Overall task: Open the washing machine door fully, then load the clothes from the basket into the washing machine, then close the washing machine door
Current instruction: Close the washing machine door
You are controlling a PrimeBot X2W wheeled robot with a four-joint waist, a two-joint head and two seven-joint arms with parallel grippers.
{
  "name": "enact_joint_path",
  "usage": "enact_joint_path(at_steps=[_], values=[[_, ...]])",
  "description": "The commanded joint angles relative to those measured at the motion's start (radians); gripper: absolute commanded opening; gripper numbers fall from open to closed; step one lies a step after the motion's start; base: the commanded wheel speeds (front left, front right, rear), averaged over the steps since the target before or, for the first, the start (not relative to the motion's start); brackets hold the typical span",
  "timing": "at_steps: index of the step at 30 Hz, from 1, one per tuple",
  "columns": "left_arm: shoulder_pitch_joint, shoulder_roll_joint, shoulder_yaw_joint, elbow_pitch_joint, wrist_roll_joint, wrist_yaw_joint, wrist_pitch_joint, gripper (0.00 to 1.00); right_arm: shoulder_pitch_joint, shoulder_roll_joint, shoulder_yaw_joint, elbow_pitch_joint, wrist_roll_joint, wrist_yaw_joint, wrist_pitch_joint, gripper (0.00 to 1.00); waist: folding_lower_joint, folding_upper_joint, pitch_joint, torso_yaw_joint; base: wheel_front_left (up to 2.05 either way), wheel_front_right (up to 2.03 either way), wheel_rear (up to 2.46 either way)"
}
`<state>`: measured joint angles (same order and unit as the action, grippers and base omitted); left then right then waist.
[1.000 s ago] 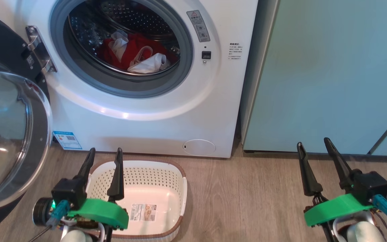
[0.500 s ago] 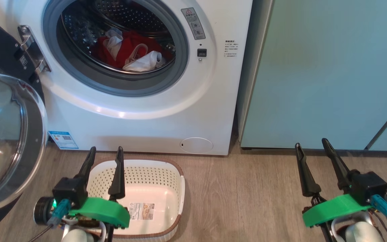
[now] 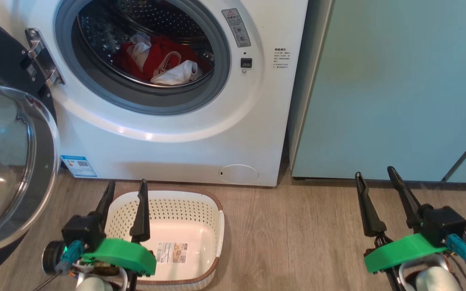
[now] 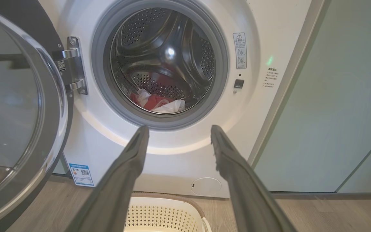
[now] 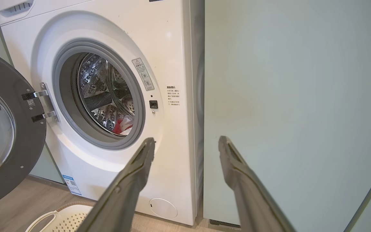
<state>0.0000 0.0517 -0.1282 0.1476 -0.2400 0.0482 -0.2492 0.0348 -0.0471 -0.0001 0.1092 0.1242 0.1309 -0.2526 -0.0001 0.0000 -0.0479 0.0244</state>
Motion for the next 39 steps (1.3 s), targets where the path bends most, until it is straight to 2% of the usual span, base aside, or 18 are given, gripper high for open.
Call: enact_joint_path(at_steps=[1, 23, 39], values=[[-0.052, -0.001, 0.033, -0.03, -0.007, 0.003, -0.013, 1.0, -0.036, -0.003, 0.021, -0.03, 0.0, 0.0, -0.009, 1.0, 0.0001, 0.0, 0.002, 0.001, -1.04, 1.04, 0.0], [-0.055, -0.001, 0.04, -0.051, 0.011, 0.002, -0.013, 1.0, -0.039, -0.003, 0.016, -0.023, 0.001, 0.0, -0.009, 1.0, 0.0001, 0.0, 0.006, 0.021, -1.75, 1.74, 0.01], [-0.048, -0.001, 0.035, -0.037, 0.014, -0.003, -0.013, 1.0, -0.035, -0.003, 0.017, -0.022, 0.0, 0.0, -0.009, 1.0, 0.0001, 0.0, 0.001, 0.021, -0.2, 0.2, 0.0]])
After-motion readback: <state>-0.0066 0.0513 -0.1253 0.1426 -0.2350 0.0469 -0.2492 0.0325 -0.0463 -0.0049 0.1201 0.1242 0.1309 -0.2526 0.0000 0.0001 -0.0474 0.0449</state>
